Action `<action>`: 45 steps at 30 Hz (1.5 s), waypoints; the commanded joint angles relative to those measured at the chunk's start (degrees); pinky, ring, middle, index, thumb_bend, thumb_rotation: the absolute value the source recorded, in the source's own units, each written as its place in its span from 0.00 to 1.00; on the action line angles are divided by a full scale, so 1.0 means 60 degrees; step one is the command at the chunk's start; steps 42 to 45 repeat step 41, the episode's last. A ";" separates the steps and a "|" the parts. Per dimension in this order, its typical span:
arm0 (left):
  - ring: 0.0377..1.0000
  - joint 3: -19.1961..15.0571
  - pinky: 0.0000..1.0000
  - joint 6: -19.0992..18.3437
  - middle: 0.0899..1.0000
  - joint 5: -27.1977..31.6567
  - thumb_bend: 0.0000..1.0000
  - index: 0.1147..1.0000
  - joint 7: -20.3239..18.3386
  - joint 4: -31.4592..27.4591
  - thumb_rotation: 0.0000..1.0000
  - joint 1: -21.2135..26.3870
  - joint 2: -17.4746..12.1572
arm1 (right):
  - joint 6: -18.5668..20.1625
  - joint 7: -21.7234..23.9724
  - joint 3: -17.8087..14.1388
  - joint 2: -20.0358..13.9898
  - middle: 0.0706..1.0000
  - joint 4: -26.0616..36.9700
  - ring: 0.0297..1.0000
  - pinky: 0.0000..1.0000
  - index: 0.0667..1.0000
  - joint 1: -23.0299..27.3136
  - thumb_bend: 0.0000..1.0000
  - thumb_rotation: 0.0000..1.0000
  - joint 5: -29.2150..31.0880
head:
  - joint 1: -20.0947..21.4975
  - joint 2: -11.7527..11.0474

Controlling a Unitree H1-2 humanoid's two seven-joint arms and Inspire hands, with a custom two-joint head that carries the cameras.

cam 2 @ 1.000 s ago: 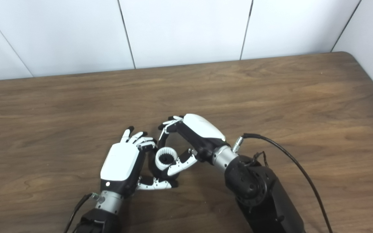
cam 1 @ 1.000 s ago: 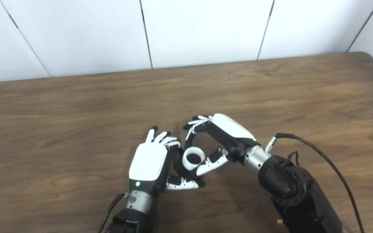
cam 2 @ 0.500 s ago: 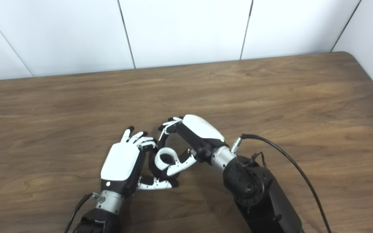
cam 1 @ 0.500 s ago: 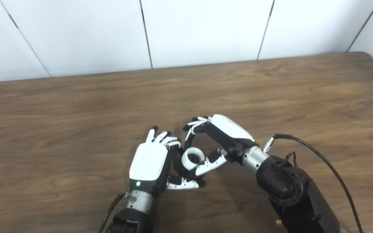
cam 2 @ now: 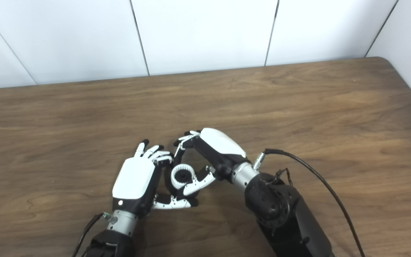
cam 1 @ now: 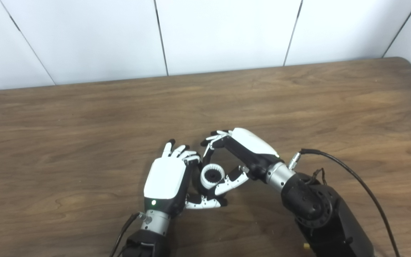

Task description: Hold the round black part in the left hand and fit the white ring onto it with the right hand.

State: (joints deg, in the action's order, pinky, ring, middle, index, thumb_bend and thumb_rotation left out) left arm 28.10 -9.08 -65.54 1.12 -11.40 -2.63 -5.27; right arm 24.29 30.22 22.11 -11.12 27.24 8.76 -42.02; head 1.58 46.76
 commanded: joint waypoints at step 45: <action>0.86 0.0014 1.00 0.0086 0.72 0.0031 0.52 0.42 -0.0120 0.0012 0.06 0.0076 -0.0062 | 0.0425 0.1143 -0.1314 -0.0731 0.92 0.0983 0.96 0.92 0.70 0.0259 1.00 0.28 -0.0560 | 0.0128 0.0034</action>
